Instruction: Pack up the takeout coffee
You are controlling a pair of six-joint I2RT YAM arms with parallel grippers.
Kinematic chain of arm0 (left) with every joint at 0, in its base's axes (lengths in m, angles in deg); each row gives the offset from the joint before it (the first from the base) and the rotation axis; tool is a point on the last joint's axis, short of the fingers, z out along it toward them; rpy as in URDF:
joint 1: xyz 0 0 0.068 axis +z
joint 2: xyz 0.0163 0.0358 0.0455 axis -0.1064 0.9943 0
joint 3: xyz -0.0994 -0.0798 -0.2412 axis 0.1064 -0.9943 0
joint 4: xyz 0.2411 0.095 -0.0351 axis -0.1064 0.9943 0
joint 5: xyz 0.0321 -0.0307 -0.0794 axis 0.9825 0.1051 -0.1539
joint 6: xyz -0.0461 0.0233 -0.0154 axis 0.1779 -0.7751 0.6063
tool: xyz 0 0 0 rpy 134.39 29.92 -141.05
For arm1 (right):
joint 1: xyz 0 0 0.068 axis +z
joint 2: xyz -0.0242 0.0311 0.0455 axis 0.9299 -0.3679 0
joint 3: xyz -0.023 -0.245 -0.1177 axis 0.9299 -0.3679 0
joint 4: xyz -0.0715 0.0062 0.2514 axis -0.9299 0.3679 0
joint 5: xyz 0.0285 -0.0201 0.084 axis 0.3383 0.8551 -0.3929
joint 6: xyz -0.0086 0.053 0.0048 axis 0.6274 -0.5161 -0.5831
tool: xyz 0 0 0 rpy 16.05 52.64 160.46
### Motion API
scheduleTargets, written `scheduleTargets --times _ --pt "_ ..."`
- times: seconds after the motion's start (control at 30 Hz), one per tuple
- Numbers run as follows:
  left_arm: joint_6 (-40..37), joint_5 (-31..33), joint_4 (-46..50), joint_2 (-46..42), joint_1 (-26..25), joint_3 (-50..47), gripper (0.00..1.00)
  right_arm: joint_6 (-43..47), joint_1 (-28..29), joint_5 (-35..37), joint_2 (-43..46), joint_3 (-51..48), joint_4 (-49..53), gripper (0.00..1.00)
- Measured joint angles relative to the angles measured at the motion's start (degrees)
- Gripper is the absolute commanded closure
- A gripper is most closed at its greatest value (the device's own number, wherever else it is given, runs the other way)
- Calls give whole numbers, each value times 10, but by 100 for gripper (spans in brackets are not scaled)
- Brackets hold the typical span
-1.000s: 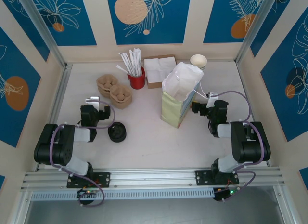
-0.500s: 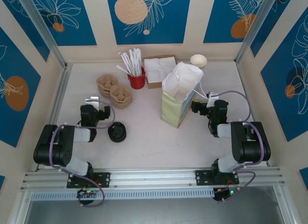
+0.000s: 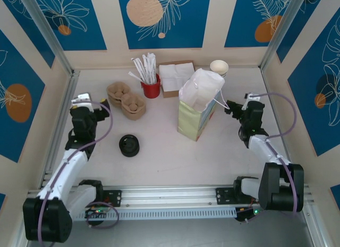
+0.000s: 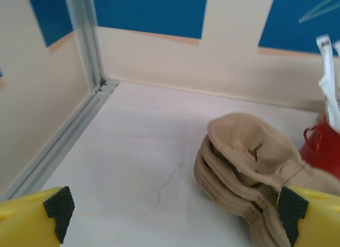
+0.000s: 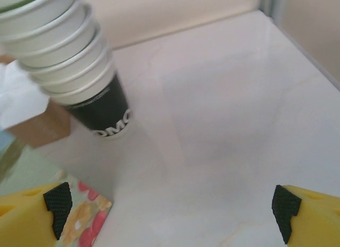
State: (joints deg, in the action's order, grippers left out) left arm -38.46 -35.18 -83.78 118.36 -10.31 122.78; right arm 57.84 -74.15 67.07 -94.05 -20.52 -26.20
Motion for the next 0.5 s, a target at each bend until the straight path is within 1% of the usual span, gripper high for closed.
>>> scheduleTargets --times 0.17,0.27,0.33,0.4,0.5 --pt "69 16 175 -24 0 121 1 -110 -48 10 -7 145 196 1" --pt "96 10 252 -29 0 171 1 -167 -68 -17 -45 263 306 1" --pt "107 -3 292 -30 0 195 1 -189 -69 -46 -83 347 365 1" --pt "111 -26 328 -30 0 216 1 -201 -62 -78 -126 428 417 8" --pt "111 -64 370 -27 0 242 1 -211 -46 -116 -187 532 481 12"
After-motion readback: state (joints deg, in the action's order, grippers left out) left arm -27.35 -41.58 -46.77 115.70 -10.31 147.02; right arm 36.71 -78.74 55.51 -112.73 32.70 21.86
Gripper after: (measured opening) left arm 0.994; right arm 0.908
